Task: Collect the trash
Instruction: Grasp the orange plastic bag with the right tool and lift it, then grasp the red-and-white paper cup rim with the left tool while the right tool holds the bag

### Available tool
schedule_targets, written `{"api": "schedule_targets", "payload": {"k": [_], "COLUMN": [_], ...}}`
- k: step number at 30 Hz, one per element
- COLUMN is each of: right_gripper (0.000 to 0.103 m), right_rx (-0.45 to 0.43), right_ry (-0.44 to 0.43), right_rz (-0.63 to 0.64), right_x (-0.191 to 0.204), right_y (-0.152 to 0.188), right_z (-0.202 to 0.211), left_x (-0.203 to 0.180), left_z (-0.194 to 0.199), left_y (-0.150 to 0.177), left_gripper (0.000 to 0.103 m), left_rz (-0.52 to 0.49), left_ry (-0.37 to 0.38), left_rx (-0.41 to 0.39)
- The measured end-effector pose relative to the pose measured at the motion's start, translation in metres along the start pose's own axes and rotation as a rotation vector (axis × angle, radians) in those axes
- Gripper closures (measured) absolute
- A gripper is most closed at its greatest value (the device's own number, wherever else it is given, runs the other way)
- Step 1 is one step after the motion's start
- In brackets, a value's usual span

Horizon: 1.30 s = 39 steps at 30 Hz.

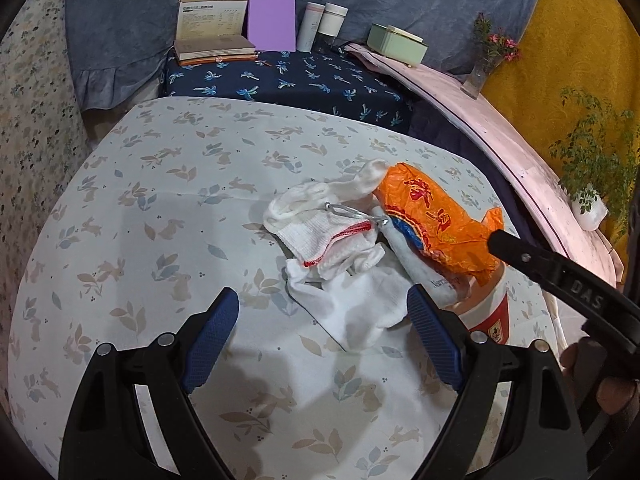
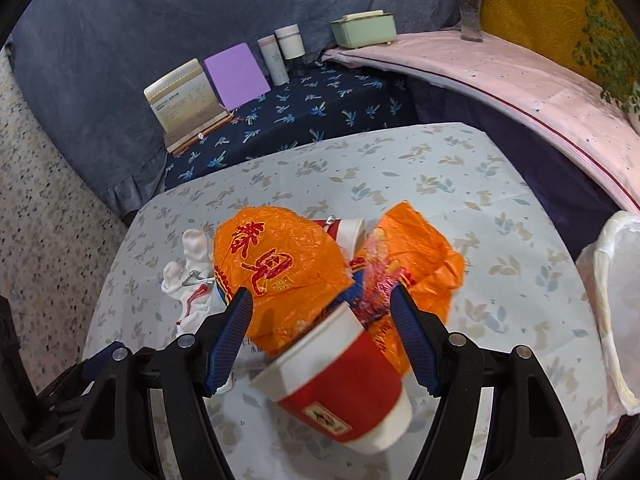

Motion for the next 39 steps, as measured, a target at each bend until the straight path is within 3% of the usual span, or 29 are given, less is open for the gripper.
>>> {"api": "schedule_targets", "payload": {"k": [5,8,13,16,23,27,33,39], "right_gripper": [0.04,0.053,0.084,0.09,0.095,0.096,0.096,0.096], "right_rx": [0.028,0.045,0.046,0.02,-0.078,-0.143,-0.221,-0.243], "right_ry": [-0.003,-0.002,-0.004,-0.017,-0.048,-0.053,-0.025,0.005], "right_rz": [0.005,0.013,0.032,0.045,0.039,0.026,-0.006,-0.047], "right_x": [0.002,0.003,0.006,0.01,0.011,0.004,-0.018,-0.045], "right_y": [0.0,0.002,0.003,-0.001,-0.019,-0.032,-0.042,-0.034], "right_z": [-0.017,-0.024,-0.024,-0.015,0.022,0.049,0.088,0.113], "left_x": [0.003,0.002,0.0,-0.004,-0.025,-0.045,-0.085,-0.115], "left_z": [-0.005,-0.008,-0.01,-0.008,0.004,0.013,0.024,0.022], "left_y": [-0.001,0.0,0.004,0.006,0.011,0.017,0.025,0.024], "left_gripper": [0.021,0.021,0.021,0.021,0.02,0.015,0.015,0.017], "left_rz": [0.003,0.002,0.003,0.0,-0.027,-0.055,-0.138,-0.199], "left_ry": [0.004,0.006,0.007,0.01,0.043,0.069,0.112,0.138], "left_rx": [0.009,0.015,0.025,0.026,0.021,0.013,-0.007,-0.021]}}
Point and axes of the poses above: each gripper's, at about its wrist camera, not at the fingertips, and z roughly against the way its jaws point, x to its left, y to its underside, the point moved 9 cm from there along -z, roughly the way its jaws point, and after that the axes turned 15 degrees about -y, right-handed, at the moved point
